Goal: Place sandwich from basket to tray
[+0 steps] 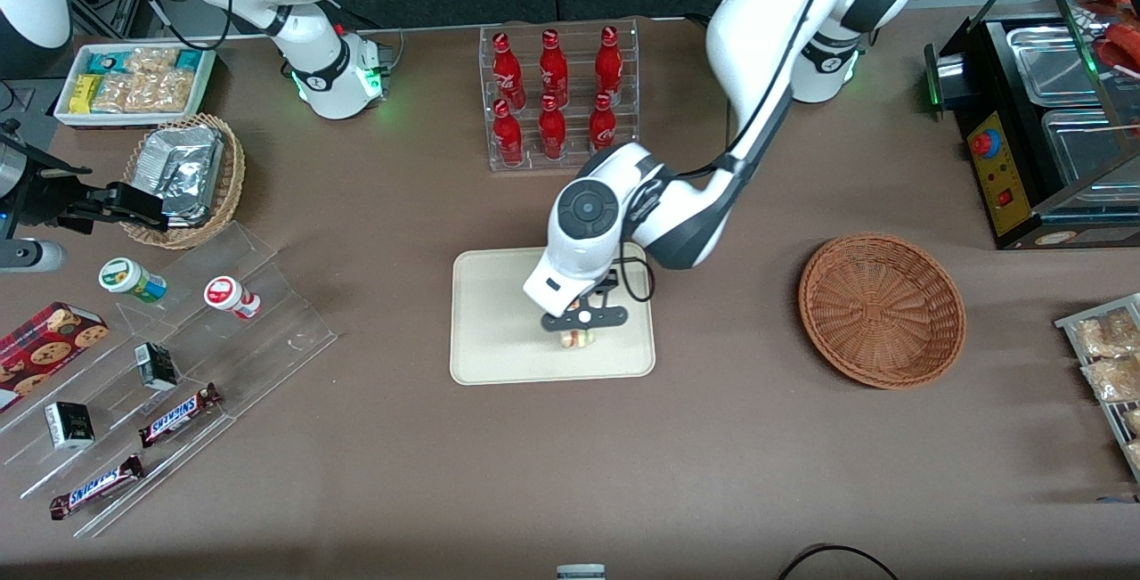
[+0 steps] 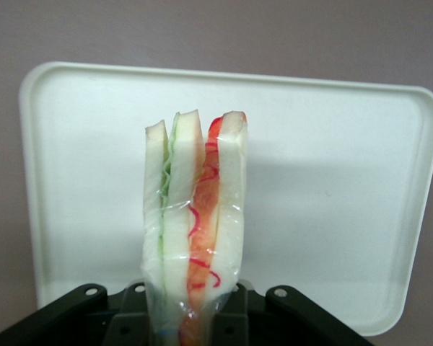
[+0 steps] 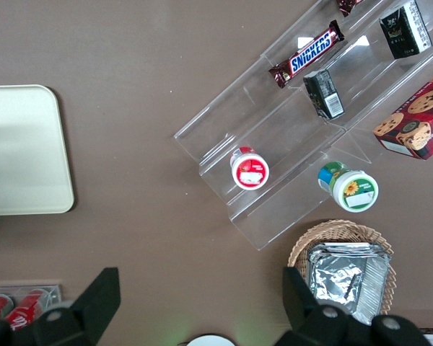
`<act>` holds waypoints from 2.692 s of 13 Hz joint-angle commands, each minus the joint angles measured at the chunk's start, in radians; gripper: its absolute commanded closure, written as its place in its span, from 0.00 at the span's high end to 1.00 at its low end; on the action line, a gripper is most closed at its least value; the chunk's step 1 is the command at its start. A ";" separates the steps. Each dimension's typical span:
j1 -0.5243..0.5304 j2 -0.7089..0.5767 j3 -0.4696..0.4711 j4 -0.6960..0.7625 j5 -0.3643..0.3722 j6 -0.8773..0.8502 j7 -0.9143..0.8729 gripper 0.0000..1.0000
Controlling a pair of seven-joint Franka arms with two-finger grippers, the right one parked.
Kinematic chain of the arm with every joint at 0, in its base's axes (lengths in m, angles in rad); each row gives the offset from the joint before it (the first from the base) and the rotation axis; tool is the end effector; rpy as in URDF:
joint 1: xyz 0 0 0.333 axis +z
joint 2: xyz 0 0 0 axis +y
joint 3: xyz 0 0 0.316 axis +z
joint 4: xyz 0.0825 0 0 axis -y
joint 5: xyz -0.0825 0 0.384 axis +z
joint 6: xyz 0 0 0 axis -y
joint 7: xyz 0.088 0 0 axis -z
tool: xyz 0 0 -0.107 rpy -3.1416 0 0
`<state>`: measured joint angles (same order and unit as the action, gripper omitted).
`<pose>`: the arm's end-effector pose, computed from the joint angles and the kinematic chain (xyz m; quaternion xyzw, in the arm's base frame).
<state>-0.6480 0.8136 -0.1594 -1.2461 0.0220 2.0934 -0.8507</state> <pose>0.5458 -0.5231 0.2836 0.9977 0.0422 -0.0206 0.0480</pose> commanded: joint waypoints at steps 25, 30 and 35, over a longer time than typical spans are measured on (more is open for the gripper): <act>0.302 -0.539 0.004 -0.517 -0.019 -0.147 0.313 1.00; 0.546 -0.732 0.008 -0.743 -0.031 -0.137 0.660 1.00; 0.723 -0.887 0.017 -0.763 -0.047 -0.243 0.811 1.00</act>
<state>0.0408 0.0040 -0.1309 -1.9758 -0.0090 1.8663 -0.0726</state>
